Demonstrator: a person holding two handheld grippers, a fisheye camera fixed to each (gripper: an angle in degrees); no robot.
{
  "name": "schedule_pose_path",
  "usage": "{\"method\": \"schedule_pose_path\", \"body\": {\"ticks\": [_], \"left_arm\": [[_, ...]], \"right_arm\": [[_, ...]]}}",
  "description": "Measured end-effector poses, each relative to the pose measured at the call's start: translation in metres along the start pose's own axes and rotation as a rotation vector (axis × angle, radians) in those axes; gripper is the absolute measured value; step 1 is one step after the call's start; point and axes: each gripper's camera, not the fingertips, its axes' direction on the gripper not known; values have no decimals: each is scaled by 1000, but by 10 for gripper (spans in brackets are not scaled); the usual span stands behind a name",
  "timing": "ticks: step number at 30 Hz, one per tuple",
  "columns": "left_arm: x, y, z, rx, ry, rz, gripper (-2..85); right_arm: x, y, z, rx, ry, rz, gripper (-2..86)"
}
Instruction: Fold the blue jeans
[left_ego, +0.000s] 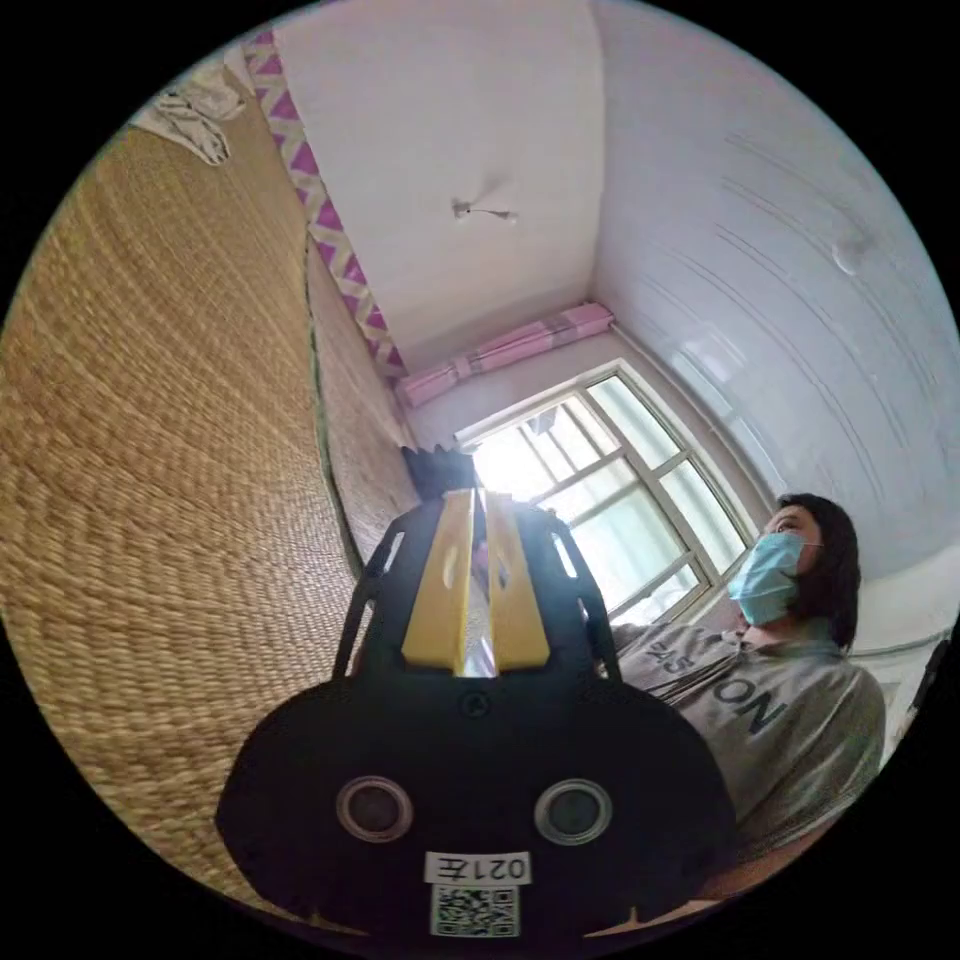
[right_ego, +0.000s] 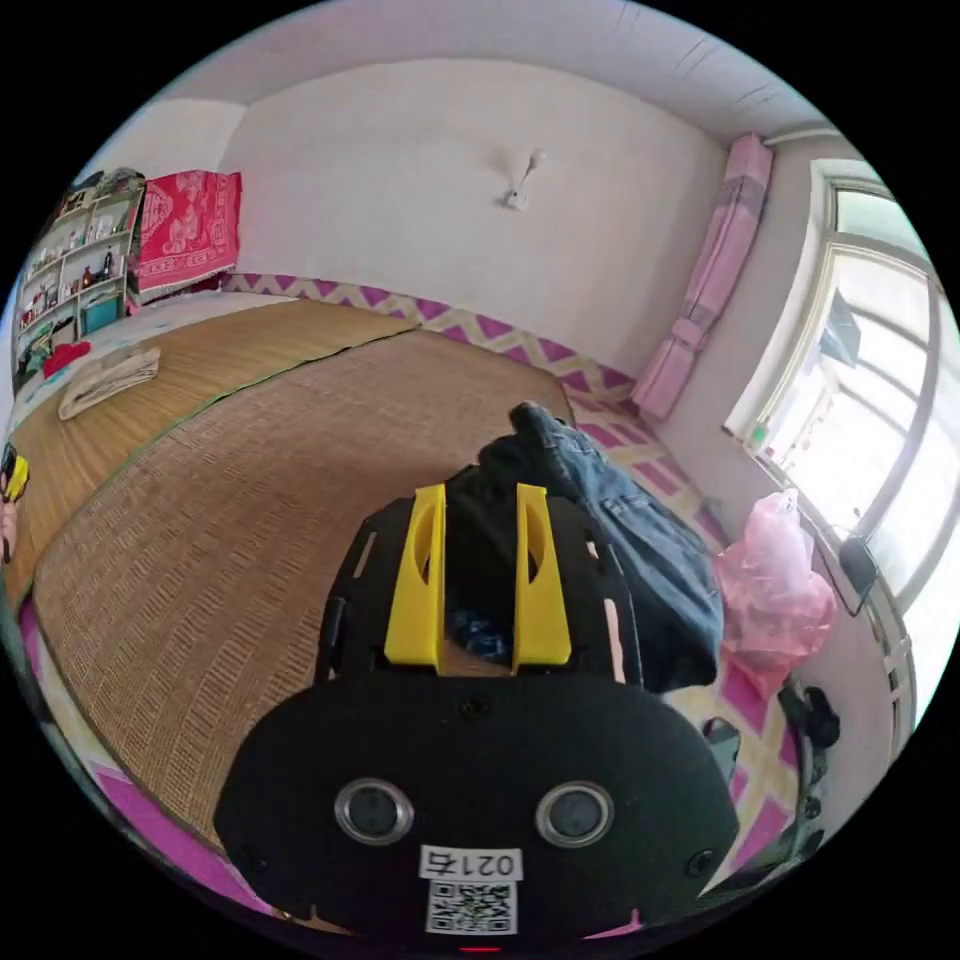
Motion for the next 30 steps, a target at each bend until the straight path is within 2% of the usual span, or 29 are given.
{"method": "schedule_pose_path", "body": {"ticks": [4, 9, 13, 16, 18, 21, 30], "left_arm": [[18, 16, 42, -130, -9, 117, -9], [23, 20, 37, -83, 56, 112, -10], [36, 20, 44, -100, 58, 132, -10], [42, 18, 49, -111, 40, 127, -10], [44, 17, 48, -101, 45, 122, -10], [49, 14, 50, -98, 48, 117, -9], [65, 2, 49, -79, 58, 108, -9]], "right_arm": [[8, -28, 33, -43, 83, -99, 137], [1, -56, 86, -174, 108, -221, 164], [3, -53, 105, -230, 127, -246, 127], [33, -50, 94, -190, 55, -81, 85], [78, -44, 78, -133, -92, 151, 74], [132, -30, 55, -62, -230, 371, 68], [204, 0, 26, -43, -440, 618, 77]]}}
